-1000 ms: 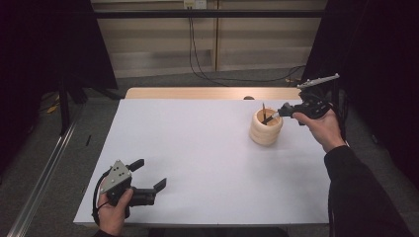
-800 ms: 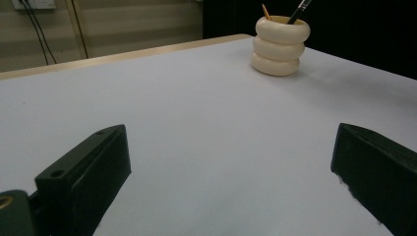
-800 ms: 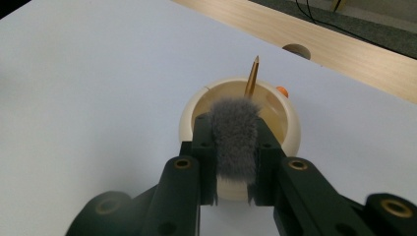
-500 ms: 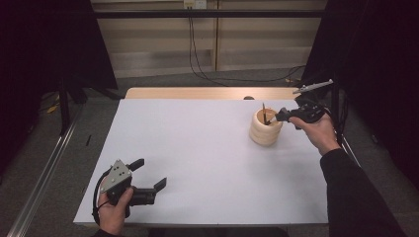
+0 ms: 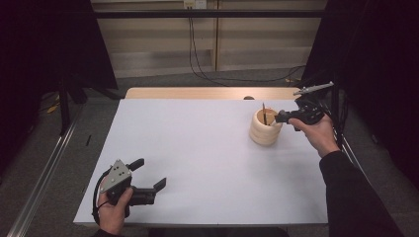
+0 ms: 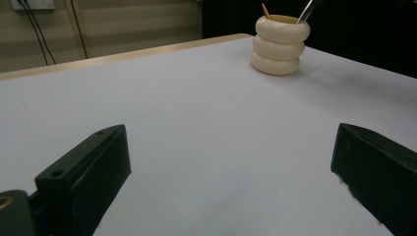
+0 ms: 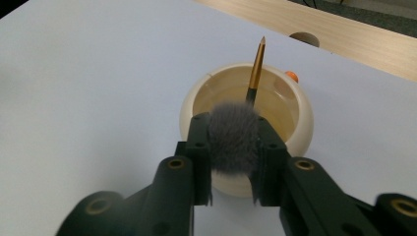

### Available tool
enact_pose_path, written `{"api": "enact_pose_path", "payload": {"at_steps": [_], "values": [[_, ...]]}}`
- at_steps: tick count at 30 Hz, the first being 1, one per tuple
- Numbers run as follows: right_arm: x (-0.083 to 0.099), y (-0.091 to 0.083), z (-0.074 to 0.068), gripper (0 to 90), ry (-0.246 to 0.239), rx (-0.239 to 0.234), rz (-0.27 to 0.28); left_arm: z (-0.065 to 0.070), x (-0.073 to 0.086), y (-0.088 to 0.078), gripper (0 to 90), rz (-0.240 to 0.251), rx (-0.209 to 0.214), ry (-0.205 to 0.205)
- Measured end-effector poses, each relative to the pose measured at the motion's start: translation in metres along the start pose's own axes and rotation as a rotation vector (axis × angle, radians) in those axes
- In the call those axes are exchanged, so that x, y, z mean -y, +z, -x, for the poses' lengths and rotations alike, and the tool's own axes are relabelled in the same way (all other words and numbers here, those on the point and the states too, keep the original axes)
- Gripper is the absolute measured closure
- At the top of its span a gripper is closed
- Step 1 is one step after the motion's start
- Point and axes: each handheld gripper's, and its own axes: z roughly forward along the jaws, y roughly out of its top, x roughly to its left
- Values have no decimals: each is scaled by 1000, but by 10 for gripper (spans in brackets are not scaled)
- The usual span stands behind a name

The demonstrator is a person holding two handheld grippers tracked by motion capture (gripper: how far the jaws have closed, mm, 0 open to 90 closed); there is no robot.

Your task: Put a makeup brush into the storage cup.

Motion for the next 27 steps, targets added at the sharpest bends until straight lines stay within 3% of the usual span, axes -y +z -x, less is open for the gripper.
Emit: {"api": "enact_pose_path", "payload": {"at_steps": [6, 14, 19, 24, 27], "values": [[1, 2, -1, 679, 2, 8, 6, -1, 0, 0, 15, 0, 5, 7], [6, 1, 0, 507, 9, -2, 42, -1, -1, 1, 15, 0, -1, 1], [8, 0, 1, 364, 2, 1, 74, -1, -1, 2, 15, 0, -2, 1], [9, 0, 0, 160, 23, 19, 101, -1, -1, 3, 15, 2, 7, 2], [9, 1, -1, 83, 40, 17, 116, -1, -1, 2, 15, 3, -2, -3]]}}
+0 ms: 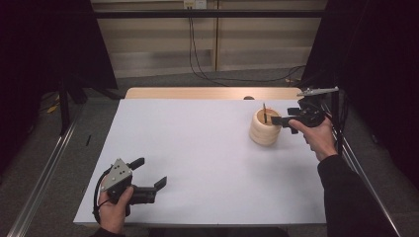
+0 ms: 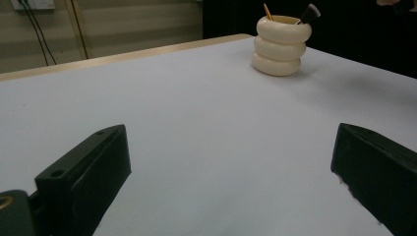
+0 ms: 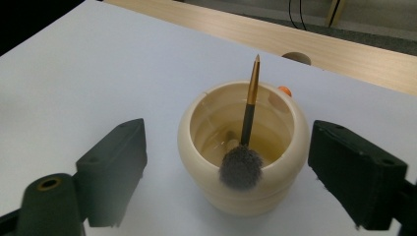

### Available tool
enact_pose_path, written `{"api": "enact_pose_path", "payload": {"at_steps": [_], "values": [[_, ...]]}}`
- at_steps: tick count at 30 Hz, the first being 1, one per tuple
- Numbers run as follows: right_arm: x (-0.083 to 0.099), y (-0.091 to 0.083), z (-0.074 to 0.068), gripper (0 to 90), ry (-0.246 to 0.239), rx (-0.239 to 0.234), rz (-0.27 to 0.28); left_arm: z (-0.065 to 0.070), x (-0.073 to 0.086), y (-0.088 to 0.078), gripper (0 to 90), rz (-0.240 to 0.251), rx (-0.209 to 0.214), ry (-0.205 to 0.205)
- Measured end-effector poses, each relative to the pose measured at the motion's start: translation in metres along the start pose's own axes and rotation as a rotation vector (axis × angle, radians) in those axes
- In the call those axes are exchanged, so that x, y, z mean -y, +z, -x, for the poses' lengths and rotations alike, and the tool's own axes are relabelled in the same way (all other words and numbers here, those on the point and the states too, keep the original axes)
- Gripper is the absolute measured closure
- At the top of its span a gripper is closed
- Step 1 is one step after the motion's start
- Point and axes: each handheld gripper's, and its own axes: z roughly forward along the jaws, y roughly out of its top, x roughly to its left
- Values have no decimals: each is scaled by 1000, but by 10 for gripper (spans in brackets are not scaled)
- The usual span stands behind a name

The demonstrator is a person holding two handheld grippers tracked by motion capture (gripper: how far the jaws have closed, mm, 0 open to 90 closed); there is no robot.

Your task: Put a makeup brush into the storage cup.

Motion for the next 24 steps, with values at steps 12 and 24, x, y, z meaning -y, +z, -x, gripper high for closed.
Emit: {"api": "enact_pose_path", "payload": {"at_steps": [12, 24], "values": [[2, -1, -2, 14, 37, -12, 79, -1, -1, 0, 17, 8, -2, -3], [23, -10, -10, 18, 19, 131, 167, -2, -1, -4, 19, 9, -17, 1]]}}
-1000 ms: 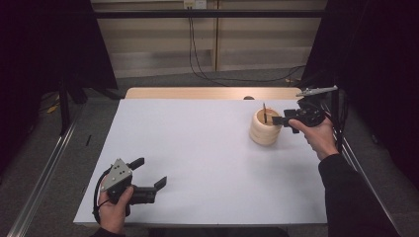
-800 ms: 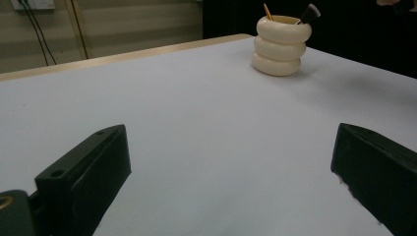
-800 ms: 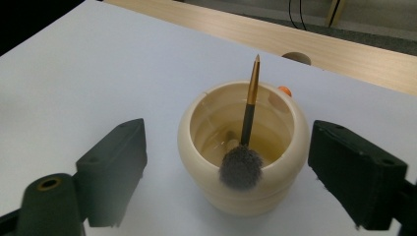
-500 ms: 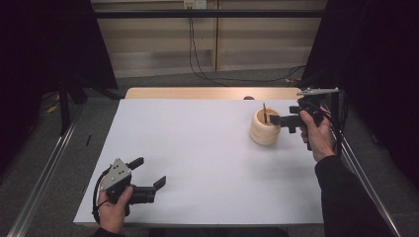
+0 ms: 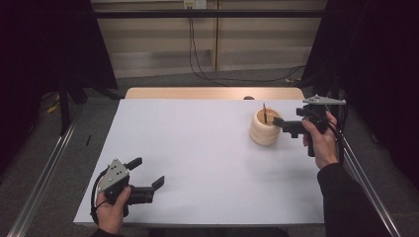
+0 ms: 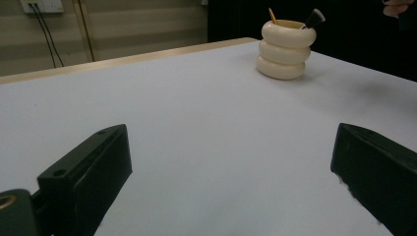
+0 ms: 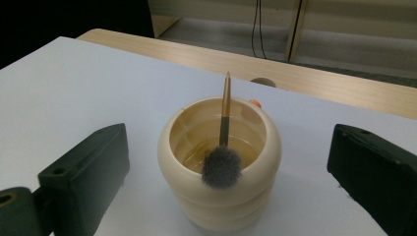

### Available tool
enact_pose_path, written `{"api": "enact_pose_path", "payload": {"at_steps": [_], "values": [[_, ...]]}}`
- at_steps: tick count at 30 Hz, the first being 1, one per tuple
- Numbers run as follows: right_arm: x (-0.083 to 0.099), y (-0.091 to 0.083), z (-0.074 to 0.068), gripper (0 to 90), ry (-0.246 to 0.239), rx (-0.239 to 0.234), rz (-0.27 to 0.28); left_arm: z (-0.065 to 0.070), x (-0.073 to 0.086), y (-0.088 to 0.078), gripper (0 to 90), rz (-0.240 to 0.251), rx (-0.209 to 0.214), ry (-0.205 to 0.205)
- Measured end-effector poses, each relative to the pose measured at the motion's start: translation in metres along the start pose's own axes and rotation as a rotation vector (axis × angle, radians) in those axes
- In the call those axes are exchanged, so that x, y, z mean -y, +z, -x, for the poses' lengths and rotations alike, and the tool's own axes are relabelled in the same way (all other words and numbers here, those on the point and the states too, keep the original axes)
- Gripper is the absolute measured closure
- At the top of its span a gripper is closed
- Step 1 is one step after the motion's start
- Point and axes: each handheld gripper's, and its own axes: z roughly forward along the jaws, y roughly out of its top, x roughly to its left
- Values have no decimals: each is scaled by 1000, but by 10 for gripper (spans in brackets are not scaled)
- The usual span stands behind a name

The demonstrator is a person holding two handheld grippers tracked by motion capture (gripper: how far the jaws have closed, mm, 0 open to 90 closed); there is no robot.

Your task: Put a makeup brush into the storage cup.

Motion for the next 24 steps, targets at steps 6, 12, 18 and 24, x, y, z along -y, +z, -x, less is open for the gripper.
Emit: {"api": "enact_pose_path", "payload": {"at_steps": [6, 12, 18, 24], "values": [[9, -8, 0, 13, 10, -33, 26, 0, 0, 0, 19, 2, 0, -4], [18, -14, -2, 18, 12, -10, 37, 0, 0, -1, 19, 9, 0, -7], [29, -20, -5, 17, 20, -10, 51, 0, 1, -2, 19, 12, -1, -10], [41, -26, -10, 27, 23, 3, 74, 0, 1, -3, 21, 17, -29, -14]]}}
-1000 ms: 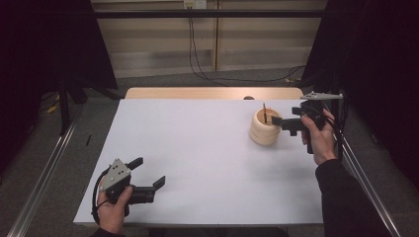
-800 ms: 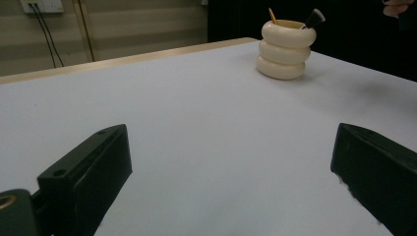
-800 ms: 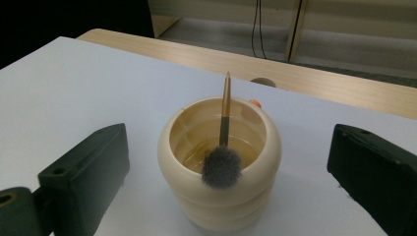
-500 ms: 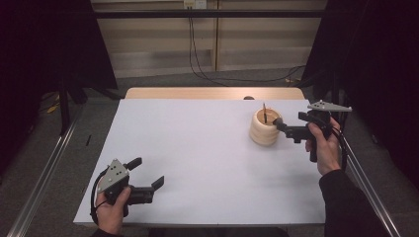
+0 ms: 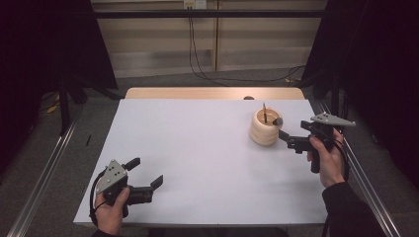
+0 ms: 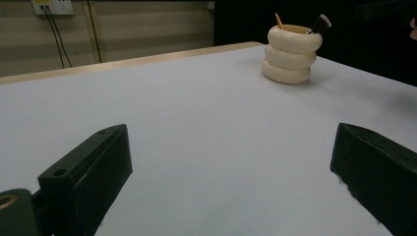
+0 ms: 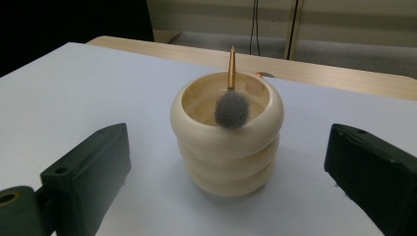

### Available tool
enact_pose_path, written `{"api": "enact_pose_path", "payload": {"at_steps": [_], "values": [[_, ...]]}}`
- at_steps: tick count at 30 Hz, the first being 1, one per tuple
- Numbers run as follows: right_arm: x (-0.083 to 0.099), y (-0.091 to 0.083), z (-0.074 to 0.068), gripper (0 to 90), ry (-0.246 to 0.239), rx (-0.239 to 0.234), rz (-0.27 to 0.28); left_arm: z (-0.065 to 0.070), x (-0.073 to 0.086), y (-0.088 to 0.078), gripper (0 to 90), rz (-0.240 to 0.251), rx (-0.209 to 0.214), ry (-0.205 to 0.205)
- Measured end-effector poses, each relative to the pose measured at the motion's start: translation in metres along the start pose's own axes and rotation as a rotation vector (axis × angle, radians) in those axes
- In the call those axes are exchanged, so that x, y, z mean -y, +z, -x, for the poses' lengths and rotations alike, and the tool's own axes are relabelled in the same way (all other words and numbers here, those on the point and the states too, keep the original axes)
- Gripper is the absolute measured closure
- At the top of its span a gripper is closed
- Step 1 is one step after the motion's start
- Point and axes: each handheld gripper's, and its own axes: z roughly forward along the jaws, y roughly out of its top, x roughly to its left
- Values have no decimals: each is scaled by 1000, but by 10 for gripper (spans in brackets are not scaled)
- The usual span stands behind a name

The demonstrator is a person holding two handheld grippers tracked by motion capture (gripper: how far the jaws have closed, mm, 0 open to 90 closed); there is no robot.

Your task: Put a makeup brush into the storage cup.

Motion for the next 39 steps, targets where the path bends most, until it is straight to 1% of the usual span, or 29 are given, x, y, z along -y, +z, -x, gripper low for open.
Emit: {"api": "enact_pose_path", "payload": {"at_steps": [2, 3, 5, 7, 9, 11, 12, 13, 16, 17, 20, 21, 22, 24, 28, 30, 34, 37, 38, 39], "values": [[3, -4, -3, 26, -1, -2, 7, 0, 0, 0, 21, -3, 3, 2], [4, -6, -5, 26, -10, -6, 9, 0, 0, 0, 21, -7, 2, 4], [7, -9, -9, 25, -12, -5, 13, 1, 0, 0, 20, -2, 8, -1], [11, -11, -12, 24, -25, -5, 16, 1, 0, 0, 20, 0, 11, -1], [14, -14, -14, 19, -30, -10, 12, 1, 0, 0, 20, -3, 13, 0], [17, -17, -18, 19, -31, -19, 18, 1, 0, -1, 20, -4, 7, 3], [19, -19, -20, 19, -31, -20, 32, 1, 0, -1, 20, 0, 13, -2], [20, -20, -22, 18, -37, -21, 34, 1, 0, -1, 20, -1, 8, 2], [26, -23, -27, 16, -48, -36, 28, 2, 0, -1, 20, -2, 14, 3], [28, -24, -29, 17, -56, -26, 33, 2, 0, -1, 20, -1, 10, 2], [34, -29, -33, 16, -53, -42, 44, 2, 0, -3, 20, -3, 8, 5], [36, -30, -34, 16, -57, -38, 47, 2, 0, -3, 20, 1, 13, 1], [37, -32, -35, 16, -62, -34, 47, 2, 0, -3, 20, 2, 7, -2], [41, -36, -36, 18, -54, -43, 56, 2, 0, -3, 20, 2, 5, -1], [52, -43, -37, 19, -47, -44, 60, 2, 1, -4, 20, 3, 10, -3], [58, -46, -37, 21, -50, -35, 58, 2, 1, -5, 20, 3, 10, -2], [67, -52, -36, 22, -40, -27, 59, 3, 1, -6, 19, 3, 4, 2], [71, -57, -36, 22, -50, -15, 65, 3, 2, -6, 19, 4, 2, -4], [73, -59, -36, 22, -42, -10, 70, 3, 2, -7, 19, 10, 10, -7], [74, -61, -36, 22, -38, -9, 73, 3, 2, -8, 18, 6, -3, -6]]}}
